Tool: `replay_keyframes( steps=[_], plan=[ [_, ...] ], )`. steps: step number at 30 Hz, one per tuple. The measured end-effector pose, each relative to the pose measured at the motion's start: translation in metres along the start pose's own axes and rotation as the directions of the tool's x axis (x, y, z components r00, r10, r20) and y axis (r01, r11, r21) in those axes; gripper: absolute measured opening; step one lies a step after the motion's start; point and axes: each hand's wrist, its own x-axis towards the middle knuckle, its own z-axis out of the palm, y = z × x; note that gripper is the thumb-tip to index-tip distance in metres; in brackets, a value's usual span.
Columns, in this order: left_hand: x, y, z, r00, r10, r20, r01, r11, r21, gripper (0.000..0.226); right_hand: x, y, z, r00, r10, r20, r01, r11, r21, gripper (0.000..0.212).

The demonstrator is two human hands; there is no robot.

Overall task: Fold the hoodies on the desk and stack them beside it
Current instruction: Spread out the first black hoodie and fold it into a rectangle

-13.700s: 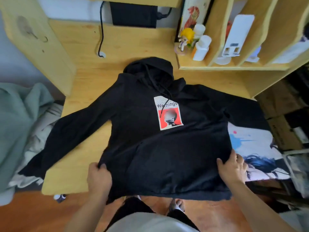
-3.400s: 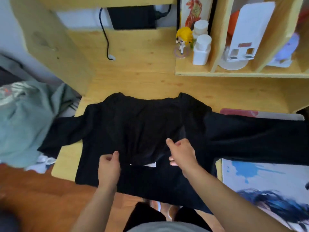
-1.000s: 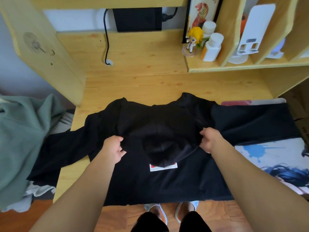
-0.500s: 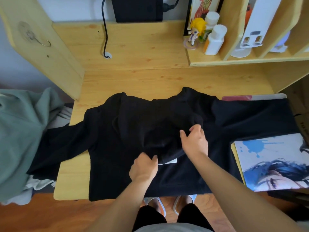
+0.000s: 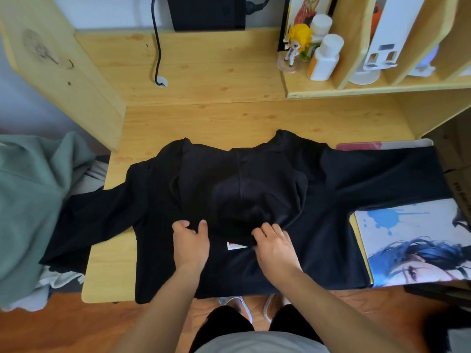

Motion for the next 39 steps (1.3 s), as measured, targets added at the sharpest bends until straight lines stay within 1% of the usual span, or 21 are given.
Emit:
replay_keyframes(
  steps=[4, 5, 7, 9, 11, 12, 14, 15, 16, 17, 20, 22, 24, 26, 28, 30, 32, 34, 36, 37, 39],
  plan=[
    [0.017, 0.013, -0.006, 0.992, -0.117, 0.046, 0.123, 0.980, -0.157, 0.020, -0.004, -0.004, -0.011, 0.951, -0.114, -0.286, 0.148, 0.984, 0.100, 0.014],
    [0.019, 0.015, -0.010, 0.992, -0.122, 0.035, 0.127, 0.970, -0.207, 0.021, -0.008, -0.005, -0.011, 0.944, -0.169, -0.283, 0.198, 0.977, 0.077, 0.013],
    [0.018, 0.019, -0.019, 0.993, -0.114, -0.004, 0.109, 0.959, -0.262, 0.018, -0.015, -0.002, -0.006, 0.939, -0.318, -0.128, 0.319, 0.948, -0.011, 0.020],
    [0.013, 0.017, -0.024, 0.997, -0.037, -0.064, 0.027, 0.988, -0.150, 0.009, -0.016, 0.008, -0.004, 0.927, -0.373, -0.026, 0.372, 0.928, -0.026, 0.031],
    [0.006, 0.011, -0.023, 0.965, 0.192, -0.181, -0.166, 0.974, 0.152, 0.028, -0.007, 0.017, -0.012, 0.929, -0.312, -0.200, 0.324, 0.945, 0.033, 0.030],
    [0.001, 0.008, -0.020, 0.893, 0.405, -0.196, -0.339, 0.892, 0.299, 0.035, 0.002, 0.020, -0.018, 0.916, -0.244, -0.318, 0.283, 0.956, 0.081, 0.026],
    [-0.011, 0.007, -0.002, 0.640, 0.768, 0.013, -0.673, 0.552, 0.493, 0.043, 0.024, 0.022, -0.031, 0.899, -0.120, -0.420, 0.200, 0.968, 0.150, 0.026],
    [-0.016, 0.010, 0.010, 0.524, 0.831, 0.185, -0.770, 0.370, 0.520, 0.049, 0.037, 0.022, -0.035, 0.914, -0.082, -0.397, 0.147, 0.979, 0.138, 0.033],
    [-0.019, 0.010, 0.022, 0.458, 0.820, 0.344, -0.817, 0.235, 0.527, 0.055, 0.049, 0.024, -0.035, 0.946, -0.053, -0.320, 0.087, 0.992, 0.092, 0.042],
    [-0.018, 0.009, 0.033, 0.444, 0.770, 0.458, -0.827, 0.156, 0.540, 0.062, 0.058, 0.028, -0.033, 0.979, -0.030, -0.202, 0.034, 0.999, 0.013, 0.052],
    [-0.003, -0.007, 0.050, 0.537, 0.599, 0.594, -0.791, 0.113, 0.601, 0.071, 0.071, 0.065, -0.024, 0.983, 0.087, 0.164, -0.047, 0.971, -0.233, 0.066],
    [0.007, -0.016, 0.052, 0.557, 0.539, 0.632, -0.793, 0.119, 0.598, 0.074, 0.075, 0.090, -0.021, 0.940, 0.168, 0.297, -0.096, 0.965, -0.244, 0.068],
    [0.010, -0.017, 0.053, 0.572, 0.490, 0.658, -0.796, 0.137, 0.590, 0.077, 0.081, 0.095, -0.023, 0.923, 0.155, 0.353, -0.080, 0.973, -0.219, 0.070],
    [0.008, -0.012, 0.052, 0.600, 0.447, 0.664, -0.781, 0.144, 0.608, 0.080, 0.085, 0.087, -0.031, 0.916, 0.108, 0.387, -0.092, 0.994, -0.061, 0.071],
    [0.002, 0.000, 0.054, 0.639, 0.395, 0.660, -0.754, 0.152, 0.639, 0.082, 0.075, 0.089, -0.045, 0.965, 0.126, 0.232, -0.172, 0.966, 0.192, 0.065],
    [-0.010, 0.014, 0.055, 0.694, 0.327, 0.641, -0.710, 0.164, 0.685, 0.081, 0.049, 0.102, -0.060, 0.951, 0.307, -0.033, -0.263, 0.860, 0.437, 0.053],
    [-0.027, 0.023, 0.061, 0.708, 0.381, 0.595, -0.684, 0.161, 0.711, 0.077, 0.017, 0.132, -0.070, 0.800, 0.596, -0.068, -0.427, 0.646, 0.633, 0.042],
    [-0.048, 0.032, 0.073, 0.626, 0.535, 0.567, -0.720, 0.118, 0.684, 0.074, -0.012, 0.177, -0.081, 0.575, 0.816, 0.061, -0.544, 0.325, 0.774, 0.039],
    [-0.065, 0.040, 0.098, 0.538, 0.632, 0.558, -0.766, 0.090, 0.637, 0.071, -0.029, 0.233, -0.100, 0.378, 0.898, 0.226, -0.521, 0.004, 0.854, 0.040],
    [-0.073, 0.046, 0.113, 0.537, 0.626, 0.565, -0.773, 0.098, 0.627, 0.071, -0.032, 0.259, -0.110, 0.303, 0.904, 0.300, -0.458, -0.137, 0.878, 0.041],
    [-0.085, 0.059, 0.142, 0.599, 0.599, 0.531, -0.746, 0.179, 0.641, 0.071, -0.028, 0.311, -0.125, 0.231, 0.878, 0.419, -0.319, -0.339, 0.885, 0.034]
  ],
)
